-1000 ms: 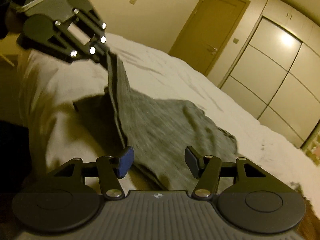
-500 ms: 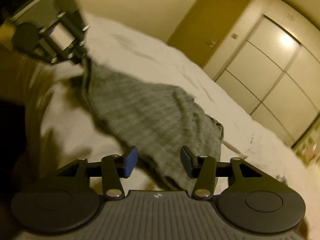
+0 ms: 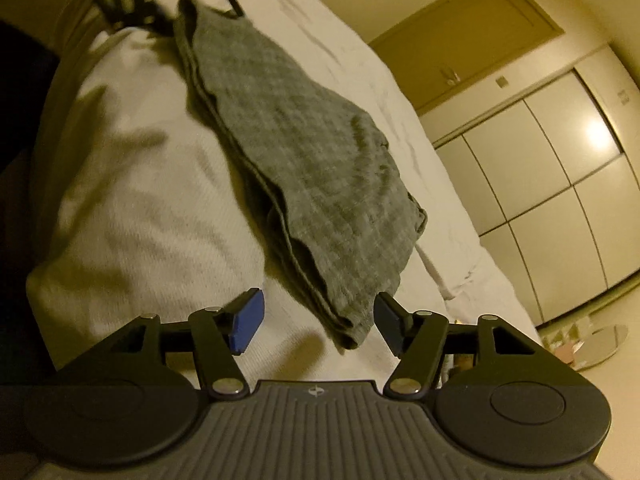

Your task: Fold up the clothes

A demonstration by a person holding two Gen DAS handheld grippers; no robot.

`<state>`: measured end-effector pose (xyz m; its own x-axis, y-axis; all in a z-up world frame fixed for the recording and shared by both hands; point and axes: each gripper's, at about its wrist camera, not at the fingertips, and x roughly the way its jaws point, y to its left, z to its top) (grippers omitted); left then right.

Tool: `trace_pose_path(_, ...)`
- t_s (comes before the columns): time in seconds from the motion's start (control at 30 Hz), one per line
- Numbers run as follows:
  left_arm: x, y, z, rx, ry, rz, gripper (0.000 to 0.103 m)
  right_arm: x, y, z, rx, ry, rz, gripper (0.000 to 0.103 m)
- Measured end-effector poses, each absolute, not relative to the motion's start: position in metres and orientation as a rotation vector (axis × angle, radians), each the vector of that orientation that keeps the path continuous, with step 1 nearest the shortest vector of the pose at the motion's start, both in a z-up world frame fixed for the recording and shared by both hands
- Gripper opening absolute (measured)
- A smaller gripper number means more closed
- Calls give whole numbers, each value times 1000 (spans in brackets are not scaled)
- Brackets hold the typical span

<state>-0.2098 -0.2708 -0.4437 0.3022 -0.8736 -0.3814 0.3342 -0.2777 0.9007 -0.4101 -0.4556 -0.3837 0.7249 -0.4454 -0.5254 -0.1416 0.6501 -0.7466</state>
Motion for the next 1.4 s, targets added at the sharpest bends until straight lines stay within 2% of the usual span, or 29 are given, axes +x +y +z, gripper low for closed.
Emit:
trace_pose_path(0.07, -206, -278, -440, 1349, -482, -1306, 12, -408, -456, -389, -911, 764, -184, 62)
trace_pose_path(0.13, -200, -282, -430, 1260, -406, -1307, 7, -403, -457, -396, -966, 760, -170, 62)
trace_pose_path(0.27, -185, -287, -408, 1080, -258, -1311, 6, -387, -466, -403, -1071, 720, -162, 60)
trace_pose_path(0.37, -175, -294, -397, 1008, -186, -1328, 6, -378, -478, -406, -1119, 711, -160, 41)
trace_pose_path(0.43, -172, -293, -388, 972, -158, -1335, 5, -374, -484, -407, -1147, 714, -164, 2)
trace_pose_path(0.57, -173, -284, -363, 931, -139, -1362, 4, -385, -479, -394, -1107, 722, -199, 2)
trace_pose_path(0.73, -193, -229, -335, 929, -119, -1430, 4, -428, -443, -362, -1038, 727, -204, 1)
trace_pose_path(0.93, -233, -158, -308, 875, -25, -1524, 4, -490, -384, -335, -945, 731, -179, 1)
trace_pose_path(1.03, -231, -148, -295, 817, 34, -1522, 4, -506, -372, -316, -927, 718, -168, 0)
trace_pose_path(1.23, -175, -191, -265, 683, 197, -1493, 4, -468, -406, -269, -936, 711, -136, 0)
trace_pose_path(1.4, -98, -271, -267, 615, 382, -1480, 4, -397, -476, -243, -738, 787, -61, 0)
